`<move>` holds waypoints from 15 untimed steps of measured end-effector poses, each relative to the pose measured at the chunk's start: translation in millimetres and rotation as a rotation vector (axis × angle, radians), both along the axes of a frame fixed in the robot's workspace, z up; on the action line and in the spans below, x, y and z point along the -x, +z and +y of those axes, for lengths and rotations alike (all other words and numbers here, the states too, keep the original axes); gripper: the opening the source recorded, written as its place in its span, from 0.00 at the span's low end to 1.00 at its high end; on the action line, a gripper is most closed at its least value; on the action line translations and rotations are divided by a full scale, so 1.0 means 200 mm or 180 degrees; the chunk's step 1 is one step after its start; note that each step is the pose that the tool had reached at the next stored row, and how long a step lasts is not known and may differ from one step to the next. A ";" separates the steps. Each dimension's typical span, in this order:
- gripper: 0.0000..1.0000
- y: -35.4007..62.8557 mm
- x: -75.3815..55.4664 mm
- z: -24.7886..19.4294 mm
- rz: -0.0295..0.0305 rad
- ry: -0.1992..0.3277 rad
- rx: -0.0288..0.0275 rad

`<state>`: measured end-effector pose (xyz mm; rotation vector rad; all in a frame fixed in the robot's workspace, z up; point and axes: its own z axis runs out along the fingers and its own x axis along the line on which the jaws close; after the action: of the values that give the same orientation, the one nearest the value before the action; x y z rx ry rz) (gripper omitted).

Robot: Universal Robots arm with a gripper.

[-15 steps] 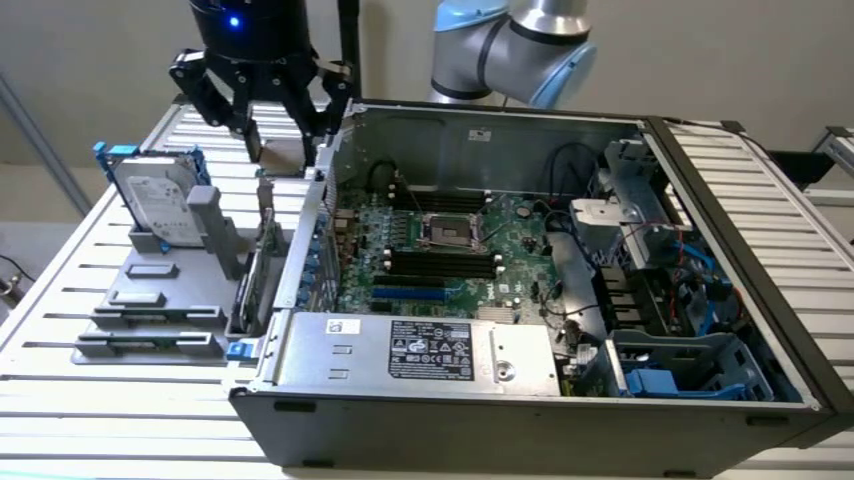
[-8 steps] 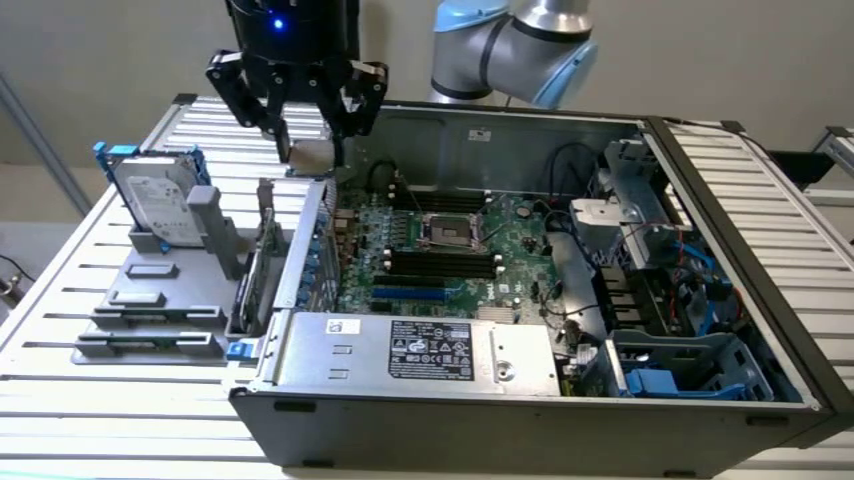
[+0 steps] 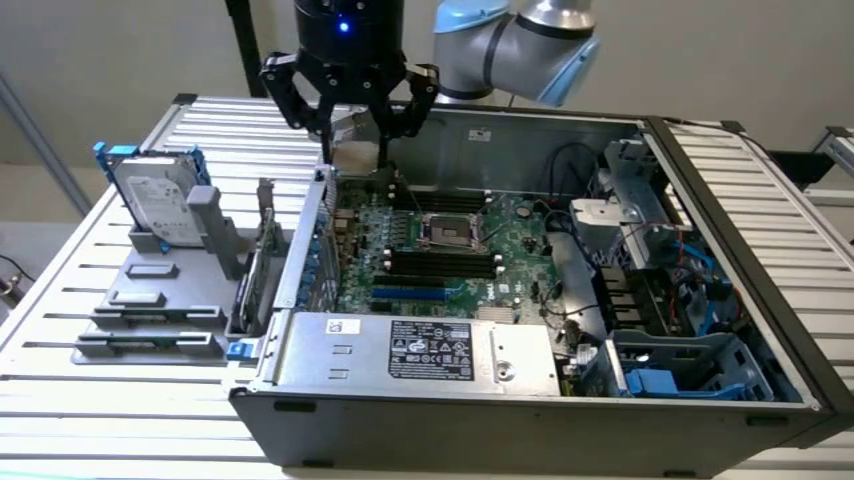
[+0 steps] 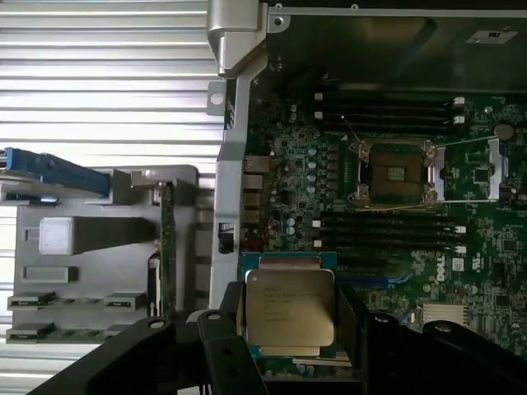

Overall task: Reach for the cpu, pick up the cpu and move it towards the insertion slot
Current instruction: 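Pick up the cpu and move it towards the insertion slot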

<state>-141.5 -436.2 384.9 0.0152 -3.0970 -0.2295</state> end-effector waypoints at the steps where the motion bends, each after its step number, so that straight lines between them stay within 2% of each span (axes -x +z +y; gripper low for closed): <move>1: 0.55 0.000 -0.02 0.000 0.0000 0.0000 0.0000; 6: 0.55 -0.004 -0.13 0.000 0.0001 0.0000 0.0000; 8: 0.55 -0.013 -0.18 0.005 0.0001 0.0000 0.0007; 12: 0.55 -0.034 -0.27 0.027 0.0001 0.0000 0.0038; 15: 0.55 -0.050 -0.31 0.060 0.0001 0.0000 0.0068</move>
<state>-78.7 -424.2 375.0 0.0145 -3.0990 -0.1965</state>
